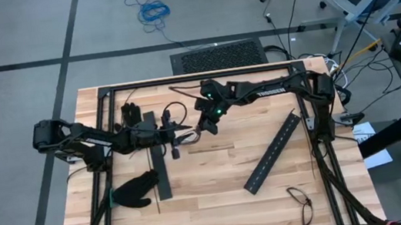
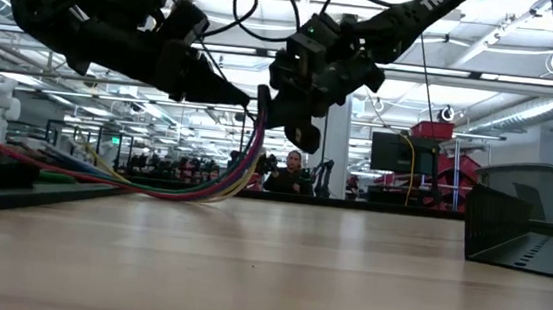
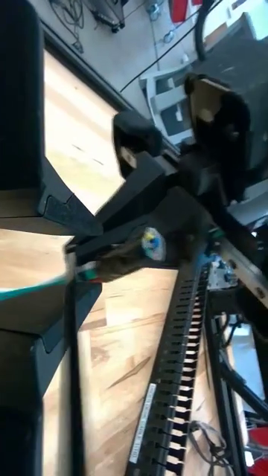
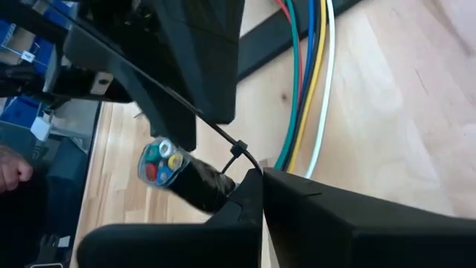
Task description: Ziptie cables
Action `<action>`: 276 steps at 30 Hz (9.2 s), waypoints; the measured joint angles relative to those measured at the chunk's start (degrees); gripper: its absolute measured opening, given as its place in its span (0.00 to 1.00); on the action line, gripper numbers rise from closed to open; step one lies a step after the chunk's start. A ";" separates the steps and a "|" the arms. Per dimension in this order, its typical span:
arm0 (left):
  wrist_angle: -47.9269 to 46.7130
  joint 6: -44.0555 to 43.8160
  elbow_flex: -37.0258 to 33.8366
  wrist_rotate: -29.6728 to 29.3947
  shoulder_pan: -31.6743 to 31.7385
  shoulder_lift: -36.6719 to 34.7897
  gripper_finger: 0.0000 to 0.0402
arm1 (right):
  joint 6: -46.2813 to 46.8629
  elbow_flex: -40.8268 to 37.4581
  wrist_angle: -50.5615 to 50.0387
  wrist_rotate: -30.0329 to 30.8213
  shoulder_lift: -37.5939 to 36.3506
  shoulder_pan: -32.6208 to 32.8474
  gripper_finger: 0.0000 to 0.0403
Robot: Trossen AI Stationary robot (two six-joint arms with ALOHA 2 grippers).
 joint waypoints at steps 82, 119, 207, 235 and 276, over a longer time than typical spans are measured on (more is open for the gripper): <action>-13.36 -11.92 4.55 -11.84 3.22 -8.13 0.00 | 12.79 -10.01 17.93 5.48 -0.15 -0.74 0.00; -10.23 -19.29 4.79 -12.63 3.24 3.86 0.00 | 14.62 -10.14 9.56 12.99 0.05 -1.93 0.28; -3.28 -24.00 4.72 -6.12 7.34 18.78 0.00 | -7.71 -7.98 -6.92 37.95 -3.71 3.67 0.30; -3.25 -24.09 4.74 -6.43 7.34 18.78 0.00 | -8.10 -7.76 -5.79 37.66 -0.04 3.69 0.30; -3.18 -24.11 4.74 -7.22 7.34 18.78 0.00 | -7.69 -6.71 -5.83 34.86 2.08 2.84 0.21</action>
